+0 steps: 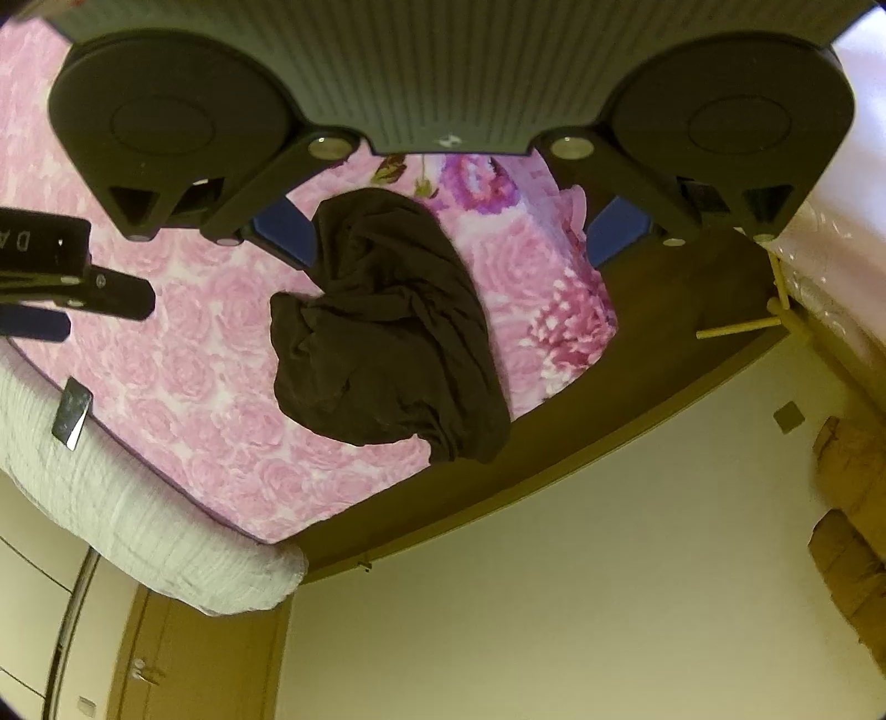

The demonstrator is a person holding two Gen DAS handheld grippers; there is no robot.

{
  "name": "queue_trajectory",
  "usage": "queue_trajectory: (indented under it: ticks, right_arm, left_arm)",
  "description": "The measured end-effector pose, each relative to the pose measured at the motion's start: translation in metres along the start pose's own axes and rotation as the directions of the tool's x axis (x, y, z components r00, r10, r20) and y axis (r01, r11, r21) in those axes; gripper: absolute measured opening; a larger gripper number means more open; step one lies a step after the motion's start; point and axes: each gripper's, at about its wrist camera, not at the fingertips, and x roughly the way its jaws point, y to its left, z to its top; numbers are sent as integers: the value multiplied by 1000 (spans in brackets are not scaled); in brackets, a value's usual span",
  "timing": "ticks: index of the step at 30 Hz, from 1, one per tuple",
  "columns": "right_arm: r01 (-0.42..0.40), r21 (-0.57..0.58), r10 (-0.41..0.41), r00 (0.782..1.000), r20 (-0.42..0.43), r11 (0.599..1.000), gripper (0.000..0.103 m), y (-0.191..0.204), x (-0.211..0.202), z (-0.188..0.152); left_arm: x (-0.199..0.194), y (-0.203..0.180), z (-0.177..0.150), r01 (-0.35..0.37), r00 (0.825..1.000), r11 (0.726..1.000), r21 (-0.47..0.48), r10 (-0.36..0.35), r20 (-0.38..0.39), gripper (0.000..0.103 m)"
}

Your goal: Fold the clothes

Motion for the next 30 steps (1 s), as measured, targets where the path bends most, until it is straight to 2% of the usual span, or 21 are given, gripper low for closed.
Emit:
queue_trajectory:
  ticks: [5, 10, 30]
  right_arm:
    - [3, -4, -3, 1000, 0, 1000, 89, 2, -2, 5]
    - [1, -10, -1, 1000, 8, 1000, 89, 1, 3, -3]
    - [-13, -18, 13, 1000, -5, 1000, 89, 4, 10, -4]
  left_arm:
    - [4, 17, -3, 38, 999, 998, -51, -38, -6, 102]
    - [0, 13, -8, -4, 1000, 999, -37, 3, -8, 102]
    - [4, 14, -6, -11, 1000, 999, -45, 10, -23, 102]
